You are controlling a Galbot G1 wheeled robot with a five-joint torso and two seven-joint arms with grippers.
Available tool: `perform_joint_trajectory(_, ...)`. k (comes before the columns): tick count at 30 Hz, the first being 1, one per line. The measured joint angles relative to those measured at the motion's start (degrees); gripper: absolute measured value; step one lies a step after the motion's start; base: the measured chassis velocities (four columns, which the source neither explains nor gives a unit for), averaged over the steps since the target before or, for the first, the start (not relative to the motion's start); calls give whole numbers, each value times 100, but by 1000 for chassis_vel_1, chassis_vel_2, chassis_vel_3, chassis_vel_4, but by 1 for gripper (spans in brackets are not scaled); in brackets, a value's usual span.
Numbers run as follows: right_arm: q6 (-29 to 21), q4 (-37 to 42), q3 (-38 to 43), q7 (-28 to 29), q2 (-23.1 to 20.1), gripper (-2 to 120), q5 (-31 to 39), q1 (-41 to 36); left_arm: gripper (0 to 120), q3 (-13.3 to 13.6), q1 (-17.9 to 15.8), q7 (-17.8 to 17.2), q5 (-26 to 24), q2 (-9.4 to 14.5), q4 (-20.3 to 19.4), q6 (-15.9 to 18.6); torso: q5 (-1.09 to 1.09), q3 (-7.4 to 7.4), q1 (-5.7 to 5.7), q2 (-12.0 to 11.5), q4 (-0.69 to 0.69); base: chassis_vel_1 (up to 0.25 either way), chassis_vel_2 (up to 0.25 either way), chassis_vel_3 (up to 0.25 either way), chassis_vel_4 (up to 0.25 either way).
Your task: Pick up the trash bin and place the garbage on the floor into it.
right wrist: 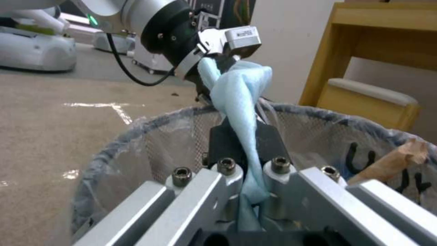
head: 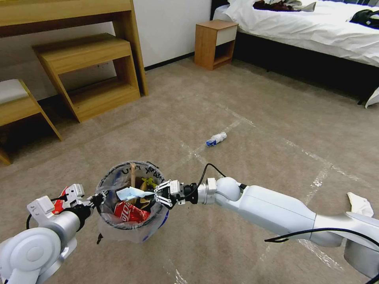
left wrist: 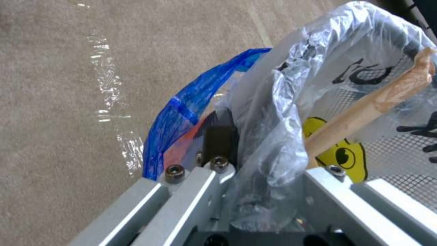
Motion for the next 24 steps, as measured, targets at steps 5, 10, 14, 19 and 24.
perform_joint_trajectory(5,25,1,-21,-12,7,0,-6,36,0,18,20,0,31,-22,-22,2,0,0,0,0,0,0,0,0,0)
perform_joint_trajectory(10,67,45,-29,24,7,14,-74,89,0,20,27,0,43,-29,-43,5,0,0,0,0,0,0,0,0,0)
perform_joint_trajectory(14,75,45,-4,57,40,29,-86,108,0,19,30,-1,43,-29,-48,10,0,0,0,0,0,0,0,0,0)
perform_joint_trajectory(19,84,51,2,83,69,49,-86,140,0,58,10,-4,62,-37,-16,13,0,0,0,0,0,0,0,0,0)
perform_joint_trajectory(24,83,53,2,85,74,68,-71,182,0,89,-29,-9,66,-38,20,15,0,0,0,0,0,0,0,0,0)
